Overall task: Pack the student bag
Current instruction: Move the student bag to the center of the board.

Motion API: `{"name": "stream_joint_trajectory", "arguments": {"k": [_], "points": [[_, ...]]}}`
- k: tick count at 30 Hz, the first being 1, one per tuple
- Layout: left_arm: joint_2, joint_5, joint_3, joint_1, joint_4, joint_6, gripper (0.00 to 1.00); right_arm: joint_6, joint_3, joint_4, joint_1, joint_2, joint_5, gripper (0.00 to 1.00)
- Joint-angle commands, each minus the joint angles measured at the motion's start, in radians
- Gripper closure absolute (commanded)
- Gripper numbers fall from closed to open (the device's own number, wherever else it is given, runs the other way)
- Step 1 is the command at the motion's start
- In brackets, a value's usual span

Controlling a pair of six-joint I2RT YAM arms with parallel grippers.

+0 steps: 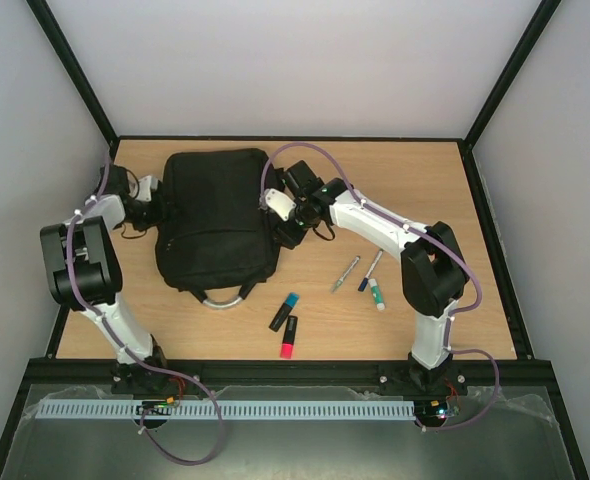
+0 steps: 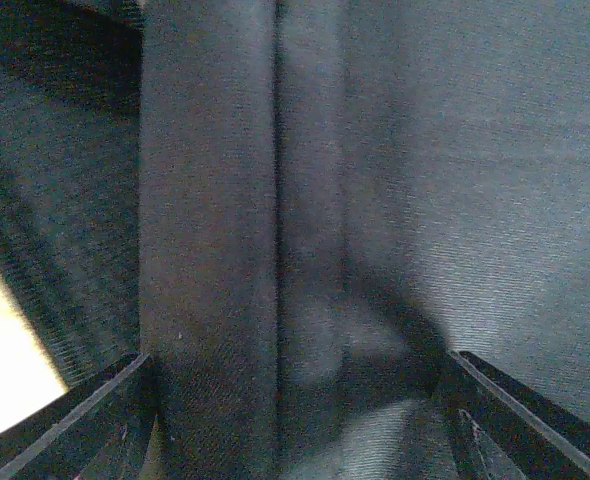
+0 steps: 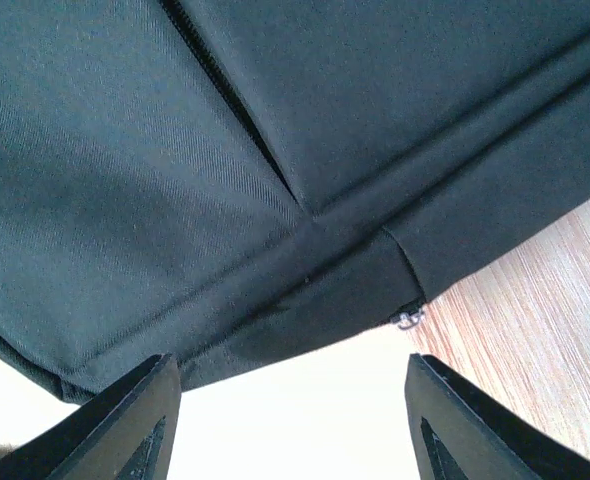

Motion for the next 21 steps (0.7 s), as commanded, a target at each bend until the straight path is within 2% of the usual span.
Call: {"name": "stream_joint_trajectory", "arguments": {"k": [1,5,9,14,21], "points": [[0.010,0.078,0.017,-0.125,0.000,0.012,0.21,0.007,0.008,-0.038,-0.006,-0.005,0.030,0.38],[0.007,0.075,0.031,-0.266,0.009,0.007,0.21,0.000,-0.004,-0.055,-0.031,-0.025,0.041,0.38],[0.043,0.061,0.094,-0.355,-0.006,-0.003,0.21,-0.011,-0.045,-0.074,-0.078,-0.069,0.048,0.38],[0.044,-0.008,0.168,-0.358,-0.050,0.010,0.21,-0.045,-0.085,-0.120,-0.122,-0.132,0.056,0.38],[-0.091,-0.093,0.165,-0.313,-0.136,0.110,0.22,-0.200,-0.198,-0.202,-0.123,-0.302,0.017,0.41]]}}
